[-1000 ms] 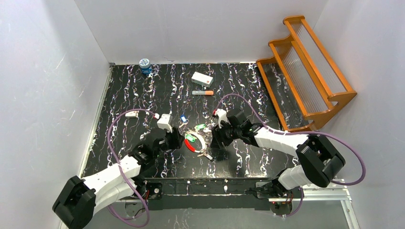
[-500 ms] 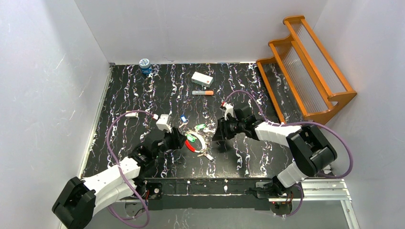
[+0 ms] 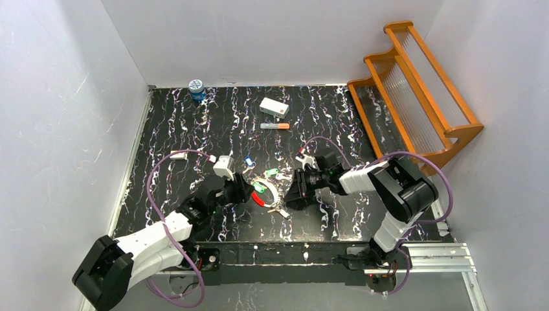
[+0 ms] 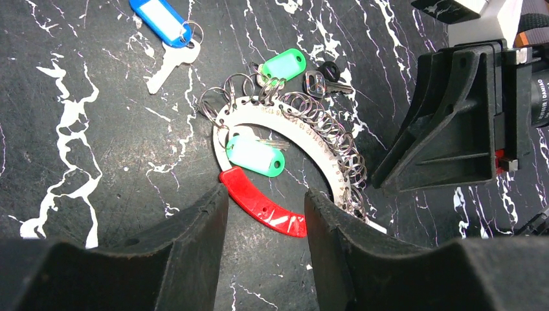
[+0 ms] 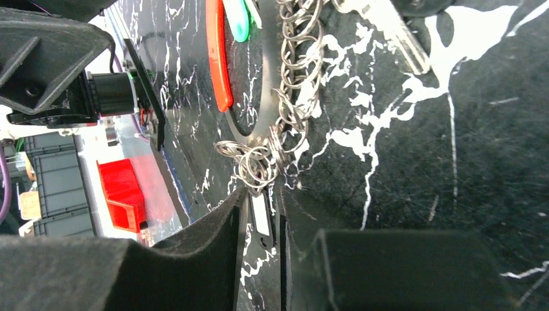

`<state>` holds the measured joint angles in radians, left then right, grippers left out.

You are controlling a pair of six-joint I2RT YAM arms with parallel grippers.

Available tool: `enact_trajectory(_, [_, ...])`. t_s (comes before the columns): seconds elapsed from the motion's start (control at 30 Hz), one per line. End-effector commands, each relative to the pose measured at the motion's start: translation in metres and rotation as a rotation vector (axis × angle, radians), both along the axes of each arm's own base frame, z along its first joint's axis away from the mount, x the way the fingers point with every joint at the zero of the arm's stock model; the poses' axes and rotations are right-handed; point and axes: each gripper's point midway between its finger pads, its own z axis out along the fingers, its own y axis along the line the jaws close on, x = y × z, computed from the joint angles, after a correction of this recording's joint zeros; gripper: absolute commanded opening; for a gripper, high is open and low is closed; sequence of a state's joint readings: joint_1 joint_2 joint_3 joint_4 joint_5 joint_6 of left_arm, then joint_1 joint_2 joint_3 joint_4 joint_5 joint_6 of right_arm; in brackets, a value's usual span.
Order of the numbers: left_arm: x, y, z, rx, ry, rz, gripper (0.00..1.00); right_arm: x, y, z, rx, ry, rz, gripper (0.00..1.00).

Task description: Put the keys on the keyring

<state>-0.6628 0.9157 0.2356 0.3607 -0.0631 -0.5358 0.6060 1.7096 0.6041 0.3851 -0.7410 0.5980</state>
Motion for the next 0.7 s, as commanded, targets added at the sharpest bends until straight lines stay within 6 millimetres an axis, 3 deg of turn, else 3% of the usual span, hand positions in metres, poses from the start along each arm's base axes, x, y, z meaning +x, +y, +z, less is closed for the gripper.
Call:
enact_trajectory(0.0, [0.002,0.001,0.002,-0.006,-0.014,0.010,0.44,0.003,0.015,0.010,0.044,-0.039,0.025,0.30])
enact_trajectory(0.17, [0.003,0.001,0.001,-0.002,-0.006,0.012,0.43,0.006,0.023,0.007,0.014,-0.075,0.034,0.30])
enact_trajectory(0.33, [0.004,0.001,0.001,0.001,-0.007,0.013,0.43,0.011,0.028,0.017,0.027,-0.115,0.051,0.31])
enact_trajectory(0.67, [0.004,0.000,0.000,0.009,-0.005,0.004,0.43,0.029,0.017,0.017,-0.085,-0.216,-0.003,0.38])
